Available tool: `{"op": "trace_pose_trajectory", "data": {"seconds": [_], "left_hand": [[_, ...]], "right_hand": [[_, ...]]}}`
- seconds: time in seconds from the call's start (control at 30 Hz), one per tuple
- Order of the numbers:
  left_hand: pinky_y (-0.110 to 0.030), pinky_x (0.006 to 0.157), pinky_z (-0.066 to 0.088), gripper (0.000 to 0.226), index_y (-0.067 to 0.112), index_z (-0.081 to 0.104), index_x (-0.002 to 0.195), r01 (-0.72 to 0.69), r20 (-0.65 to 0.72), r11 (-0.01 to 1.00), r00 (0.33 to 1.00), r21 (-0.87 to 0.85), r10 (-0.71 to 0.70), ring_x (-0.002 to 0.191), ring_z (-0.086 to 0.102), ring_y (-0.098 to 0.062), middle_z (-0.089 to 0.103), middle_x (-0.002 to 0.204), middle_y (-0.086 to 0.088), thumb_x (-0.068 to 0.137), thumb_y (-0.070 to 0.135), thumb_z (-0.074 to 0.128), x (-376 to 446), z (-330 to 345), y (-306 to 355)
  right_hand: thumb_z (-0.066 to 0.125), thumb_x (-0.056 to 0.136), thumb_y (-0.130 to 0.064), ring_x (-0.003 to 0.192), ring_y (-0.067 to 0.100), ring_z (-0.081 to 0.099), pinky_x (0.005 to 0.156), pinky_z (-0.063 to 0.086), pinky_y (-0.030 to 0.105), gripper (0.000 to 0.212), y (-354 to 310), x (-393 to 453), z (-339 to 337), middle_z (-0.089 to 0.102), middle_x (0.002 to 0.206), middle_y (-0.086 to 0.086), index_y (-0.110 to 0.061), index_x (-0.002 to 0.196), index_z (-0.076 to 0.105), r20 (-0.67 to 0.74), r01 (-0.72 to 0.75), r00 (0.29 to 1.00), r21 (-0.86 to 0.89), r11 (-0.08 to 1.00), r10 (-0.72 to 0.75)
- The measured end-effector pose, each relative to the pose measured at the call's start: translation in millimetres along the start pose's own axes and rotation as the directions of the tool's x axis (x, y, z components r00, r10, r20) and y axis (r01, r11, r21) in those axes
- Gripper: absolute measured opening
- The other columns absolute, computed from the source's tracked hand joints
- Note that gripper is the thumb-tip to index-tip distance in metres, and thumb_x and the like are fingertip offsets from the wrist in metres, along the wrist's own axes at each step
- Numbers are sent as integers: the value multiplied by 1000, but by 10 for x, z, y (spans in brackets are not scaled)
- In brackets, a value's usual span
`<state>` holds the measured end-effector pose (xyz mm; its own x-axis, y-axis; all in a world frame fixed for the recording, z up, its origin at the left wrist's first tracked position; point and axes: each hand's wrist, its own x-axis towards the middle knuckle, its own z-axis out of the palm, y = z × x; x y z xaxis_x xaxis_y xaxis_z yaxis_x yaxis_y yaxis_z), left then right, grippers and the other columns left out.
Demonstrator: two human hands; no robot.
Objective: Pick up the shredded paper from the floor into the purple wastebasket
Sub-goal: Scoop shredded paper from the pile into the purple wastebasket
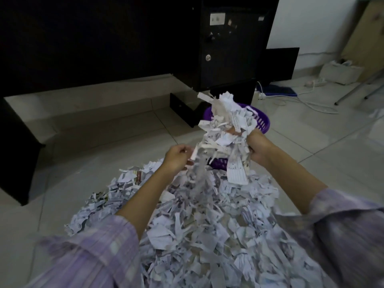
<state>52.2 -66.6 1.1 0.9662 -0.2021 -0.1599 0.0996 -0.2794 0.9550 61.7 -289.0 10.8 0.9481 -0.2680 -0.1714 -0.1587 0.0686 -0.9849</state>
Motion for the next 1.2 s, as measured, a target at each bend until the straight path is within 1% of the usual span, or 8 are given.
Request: {"op": "trace_pose_trajectory", "data": {"seconds": [0.3, 0.5, 0.6, 0.67, 0.77, 0.9, 1.07, 1.2], "left_hand": [[-33, 71, 43, 13, 14, 53, 105, -172, 33, 983, 985, 65, 170, 83, 57, -21, 58, 101, -8, 99, 25, 49, 504, 267, 845], [-6, 42, 37, 40, 11, 49, 136, -207, 53, 976, 978, 66, 204, 71, 55, -1, 58, 130, -9, 97, 20, 52, 1048, 604, 1046], [-12, 53, 39, 28, 10, 57, 123, -218, 53, 958, 976, 187, 211, 75, 50, -12, 58, 106, 0, 98, 18, 49, 1328, 745, 1038], [-25, 59, 38, 24, 4, 59, 115, -229, 63, 923, 973, 309, 220, 76, 50, -20, 55, 94, -6, 97, 17, 49, 1503, 813, 961], [-35, 79, 46, 26, 2, 55, 111, -228, 107, 812, 973, 538, 202, 102, 55, -33, 58, 110, -17, 93, 20, 54, 1737, 921, 788], [-53, 112, 22, 40, 7, 44, 130, -202, 126, 637, 978, 744, 164, 127, 38, -35, 45, 134, -16, 92, 19, 49, 1898, 1004, 615], [-50, 119, 0, 41, 9, 42, 132, -283, 190, 584, 958, 761, 217, 133, 33, -28, 43, 137, -10, 91, 10, 44, 1987, 1028, 477], [-47, 120, 4, 38, 7, 41, 129, -326, 213, 486, 938, 811, 275, 130, 35, -26, 41, 134, -10, 92, 13, 46, 1994, 1041, 431]], "right_hand": [[51, 88, -15, 90, 31, 58, 82, 51, 42, 34, -917, 558, -248, 65, 112, 22, -8, 119, 62, -84, 101, 991, 14, 995, -100], [64, 75, -20, 90, 30, 69, 80, 56, 57, 51, -1066, 1324, -486, 70, 106, 15, -22, 125, 55, -183, 100, 977, -61, 993, -109], [55, 83, -11, 76, 26, 64, 62, 58, 35, 64, -1103, 1229, -413, 67, 106, 22, -18, 144, 36, -206, 100, 971, -117, 988, -123], [47, 90, 0, 59, 17, 51, 43, 44, 21, 54, -1023, 1244, -394, 60, 85, 13, -15, 140, 36, -225, 87, 964, -236, 968, -141], [49, 90, -1, 61, 15, 44, 49, 35, 25, 56, -758, 1389, -398, 53, 87, 4, -12, 142, 34, -212, 110, 956, -387, 915, -204], [56, 88, -7, 100, 34, 58, 69, 40, 32, 65, -362, 1631, -391, 55, 121, 19, -9, 146, 26, -168, 36, 970, -610, 791, -174], [66, 85, -17, 107, 41, 55, 75, 45, 39, 75, 38, 1871, -377, 48, 128, 27, -10, 144, 21, -20, 9, 998, -867, 498, -53], [62, 88, -22, 120, 41, 48, 92, 46, 46, 87, 139, 1966, -339, 37, 140, 26, -17, 152, 4, 73, 42, 992, -962, 271, 105]]}}
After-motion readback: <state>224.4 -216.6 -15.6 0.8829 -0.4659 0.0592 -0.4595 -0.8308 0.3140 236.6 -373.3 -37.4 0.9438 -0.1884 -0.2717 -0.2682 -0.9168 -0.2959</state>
